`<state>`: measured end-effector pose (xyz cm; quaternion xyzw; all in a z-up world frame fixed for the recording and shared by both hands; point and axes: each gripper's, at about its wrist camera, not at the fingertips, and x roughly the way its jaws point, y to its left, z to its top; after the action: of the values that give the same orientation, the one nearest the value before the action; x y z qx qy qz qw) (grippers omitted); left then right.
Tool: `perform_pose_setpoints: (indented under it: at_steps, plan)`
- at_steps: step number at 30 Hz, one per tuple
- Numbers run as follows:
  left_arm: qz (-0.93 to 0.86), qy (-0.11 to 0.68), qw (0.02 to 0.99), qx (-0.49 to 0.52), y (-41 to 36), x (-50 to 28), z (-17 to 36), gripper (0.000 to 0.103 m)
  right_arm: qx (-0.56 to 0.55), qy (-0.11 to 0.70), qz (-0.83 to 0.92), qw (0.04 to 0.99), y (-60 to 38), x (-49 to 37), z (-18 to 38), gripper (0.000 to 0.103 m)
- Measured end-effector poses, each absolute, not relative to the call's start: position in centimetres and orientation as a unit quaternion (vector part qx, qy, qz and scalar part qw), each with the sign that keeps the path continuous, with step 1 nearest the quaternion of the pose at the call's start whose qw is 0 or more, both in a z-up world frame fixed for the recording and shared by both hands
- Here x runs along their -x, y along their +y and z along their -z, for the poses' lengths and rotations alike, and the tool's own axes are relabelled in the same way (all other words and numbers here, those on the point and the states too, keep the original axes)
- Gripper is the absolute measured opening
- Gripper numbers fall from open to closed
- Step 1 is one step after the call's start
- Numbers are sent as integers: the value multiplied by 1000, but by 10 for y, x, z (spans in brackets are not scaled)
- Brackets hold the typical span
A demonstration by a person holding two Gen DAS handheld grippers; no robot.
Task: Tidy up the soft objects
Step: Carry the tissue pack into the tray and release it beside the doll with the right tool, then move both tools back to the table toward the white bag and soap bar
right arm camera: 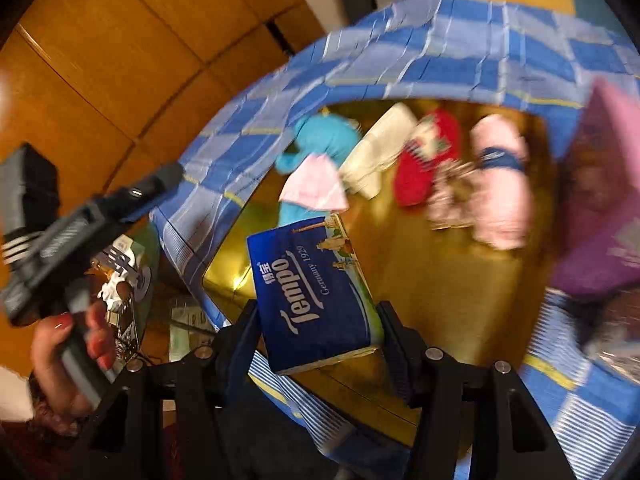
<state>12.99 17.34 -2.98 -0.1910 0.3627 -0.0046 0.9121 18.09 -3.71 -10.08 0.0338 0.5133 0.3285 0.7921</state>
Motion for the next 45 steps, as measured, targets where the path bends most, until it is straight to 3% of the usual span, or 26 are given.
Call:
perform_pose_setpoints:
  at_steps: [13,18,29,45]
  plan:
    - [-9,355,909,218,197,-118,33,43,-79,571,-298,761,51,-212,154,61]
    - [-8,346,911,223,198,-114,32,43,-96,565,-315,756,55,-204,148,65]
    - [53,365,901,227,151,-135,36,43,-46,393,-292,871,-22,-154,55,65]
    - [166,393,891,157,18,-153,18,43,-134,232,-150,952,-217,-115,-24,66]
